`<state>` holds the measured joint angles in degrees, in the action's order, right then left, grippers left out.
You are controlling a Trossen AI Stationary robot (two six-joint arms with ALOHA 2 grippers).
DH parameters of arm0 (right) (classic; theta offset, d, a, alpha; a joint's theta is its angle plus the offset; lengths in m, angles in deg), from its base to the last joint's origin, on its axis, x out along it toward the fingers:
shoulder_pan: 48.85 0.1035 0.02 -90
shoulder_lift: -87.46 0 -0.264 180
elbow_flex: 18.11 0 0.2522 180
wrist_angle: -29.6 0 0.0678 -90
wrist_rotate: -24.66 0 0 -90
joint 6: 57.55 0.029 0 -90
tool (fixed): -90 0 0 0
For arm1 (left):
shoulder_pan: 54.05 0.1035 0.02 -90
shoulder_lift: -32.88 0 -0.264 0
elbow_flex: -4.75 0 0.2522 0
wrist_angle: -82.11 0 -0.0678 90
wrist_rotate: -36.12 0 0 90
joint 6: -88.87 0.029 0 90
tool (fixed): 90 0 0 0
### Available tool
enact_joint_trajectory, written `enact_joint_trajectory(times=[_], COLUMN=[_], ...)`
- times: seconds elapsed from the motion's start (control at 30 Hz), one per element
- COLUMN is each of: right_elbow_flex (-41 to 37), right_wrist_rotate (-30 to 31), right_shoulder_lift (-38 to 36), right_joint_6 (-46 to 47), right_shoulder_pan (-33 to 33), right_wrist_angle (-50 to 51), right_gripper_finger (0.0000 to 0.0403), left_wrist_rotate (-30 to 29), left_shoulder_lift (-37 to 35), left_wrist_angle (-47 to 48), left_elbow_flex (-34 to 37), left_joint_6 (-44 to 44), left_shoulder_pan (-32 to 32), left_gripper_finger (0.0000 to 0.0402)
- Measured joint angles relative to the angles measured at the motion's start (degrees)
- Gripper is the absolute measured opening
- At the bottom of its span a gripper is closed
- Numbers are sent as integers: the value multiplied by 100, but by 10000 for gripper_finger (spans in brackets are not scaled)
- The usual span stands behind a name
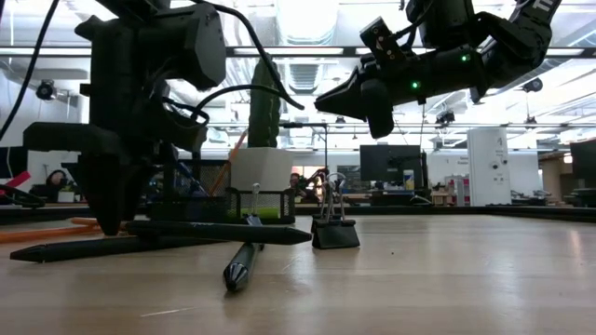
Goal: Pick and place office supplies into organizer
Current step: Put the right orange pencil into the black desk organizer
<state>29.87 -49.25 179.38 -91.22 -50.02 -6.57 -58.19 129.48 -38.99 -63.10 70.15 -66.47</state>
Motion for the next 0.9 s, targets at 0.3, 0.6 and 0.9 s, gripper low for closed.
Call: enact_joint_trajectory(times=[0.3,0.6,0.9], right_elbow_flex=[0,0,2], right_wrist_rotate=[0,0,0], right_shoulder_lift=[0,0,0], right_joint_6=[0,0,-2], right_shoulder_pan=[2,2,0], right_wrist_angle=[0,-2,-2], right_gripper_finger=[47,47,47], left_wrist_rotate=[36,-54,-135], left_shoulder_lift=[7,9,15], left_wrist_angle=[-41,-47,-52], left_elbow_flex=[2,2,-133], left_joint_6=[0,-11,4], left_shoulder_pan=[-2,0,14], left_gripper_finger=[36,8,6])
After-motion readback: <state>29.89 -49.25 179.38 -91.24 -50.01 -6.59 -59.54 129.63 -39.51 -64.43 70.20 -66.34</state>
